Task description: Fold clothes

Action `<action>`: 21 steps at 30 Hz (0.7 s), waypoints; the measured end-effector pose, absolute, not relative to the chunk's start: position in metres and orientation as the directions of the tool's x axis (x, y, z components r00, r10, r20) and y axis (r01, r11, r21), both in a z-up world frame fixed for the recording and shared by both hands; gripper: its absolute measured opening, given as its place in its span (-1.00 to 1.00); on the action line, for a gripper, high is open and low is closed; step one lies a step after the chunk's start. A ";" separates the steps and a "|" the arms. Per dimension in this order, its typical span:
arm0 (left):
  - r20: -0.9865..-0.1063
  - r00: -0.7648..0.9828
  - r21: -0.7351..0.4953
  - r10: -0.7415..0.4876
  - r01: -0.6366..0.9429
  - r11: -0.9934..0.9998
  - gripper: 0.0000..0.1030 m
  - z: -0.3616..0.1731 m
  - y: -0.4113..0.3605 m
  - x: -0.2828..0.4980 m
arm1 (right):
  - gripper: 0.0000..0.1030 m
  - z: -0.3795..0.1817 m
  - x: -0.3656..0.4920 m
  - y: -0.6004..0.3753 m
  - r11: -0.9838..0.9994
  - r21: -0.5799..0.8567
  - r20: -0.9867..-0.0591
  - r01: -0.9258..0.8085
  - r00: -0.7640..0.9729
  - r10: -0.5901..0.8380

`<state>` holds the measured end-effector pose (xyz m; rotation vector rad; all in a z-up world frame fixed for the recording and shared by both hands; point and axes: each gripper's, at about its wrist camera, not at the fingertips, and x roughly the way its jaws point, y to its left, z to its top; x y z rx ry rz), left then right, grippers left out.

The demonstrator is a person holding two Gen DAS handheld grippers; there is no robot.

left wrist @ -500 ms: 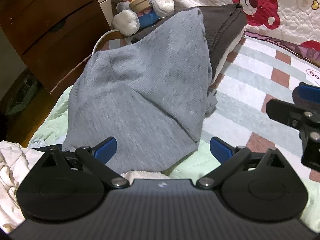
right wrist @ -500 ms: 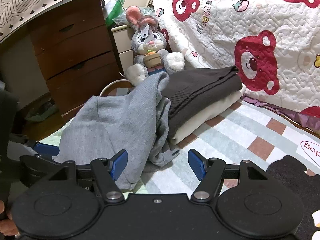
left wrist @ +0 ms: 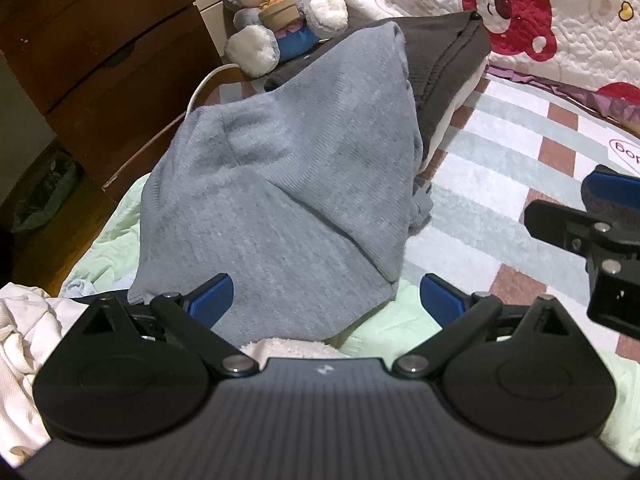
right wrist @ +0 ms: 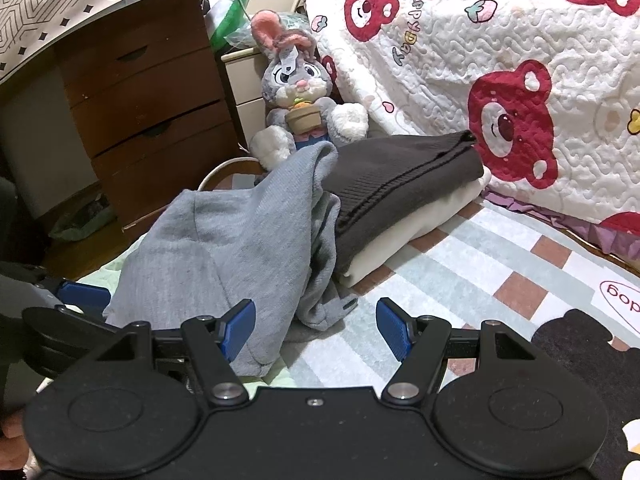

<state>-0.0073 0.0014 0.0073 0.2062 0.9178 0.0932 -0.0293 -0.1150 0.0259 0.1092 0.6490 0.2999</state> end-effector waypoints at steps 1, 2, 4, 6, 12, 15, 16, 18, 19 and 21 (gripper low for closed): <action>-0.778 0.605 0.216 0.167 0.008 0.976 0.97 0.007 0.001 -0.008 | 0.39 0.026 -0.030 -0.115 0.951 0.193 -0.578 -0.241 0.755 0.308; -0.778 0.605 0.216 0.167 0.008 0.976 0.97 0.007 0.001 -0.008 | 0.39 0.026 -0.030 -0.115 0.951 0.193 -0.578 -0.241 0.755 0.309; -0.779 0.605 0.216 0.167 0.009 0.976 0.97 0.006 0.001 -0.009 | 0.39 0.027 -0.030 -0.115 0.951 0.193 -0.579 -0.242 0.755 0.310; -0.781 0.602 0.216 0.166 0.010 0.976 0.97 0.006 0.001 -0.008 | 0.39 0.027 -0.030 -0.115 0.950 0.194 -0.579 -0.244 0.754 0.311; -0.787 0.596 0.211 0.161 0.015 0.977 0.97 0.007 0.003 -0.009 | 0.39 0.026 -0.031 -0.115 0.950 0.196 -0.581 -0.244 0.751 0.313; -0.787 0.596 0.210 0.158 0.018 0.977 0.97 0.007 0.003 -0.009 | 0.39 0.026 -0.031 -0.115 0.949 0.198 -0.581 -0.244 0.751 0.314; -0.788 0.596 0.208 0.156 0.020 0.978 0.97 0.007 0.003 -0.009 | 0.39 0.026 -0.031 -0.115 0.949 0.198 -0.582 -0.244 0.750 0.314; -0.790 0.595 0.202 0.149 0.023 0.979 0.97 0.007 0.004 -0.010 | 0.39 0.025 -0.031 -0.116 0.948 0.207 -0.582 -0.242 0.749 0.319; -0.791 0.594 0.200 0.146 0.024 0.980 0.97 0.007 0.004 -0.010 | 0.39 0.025 -0.031 -0.116 0.947 0.211 -0.582 -0.242 0.748 0.321; -0.791 0.593 0.201 0.147 0.027 0.979 0.97 0.007 0.004 -0.010 | 0.39 0.025 -0.031 -0.116 0.946 0.218 -0.582 -0.241 0.746 0.324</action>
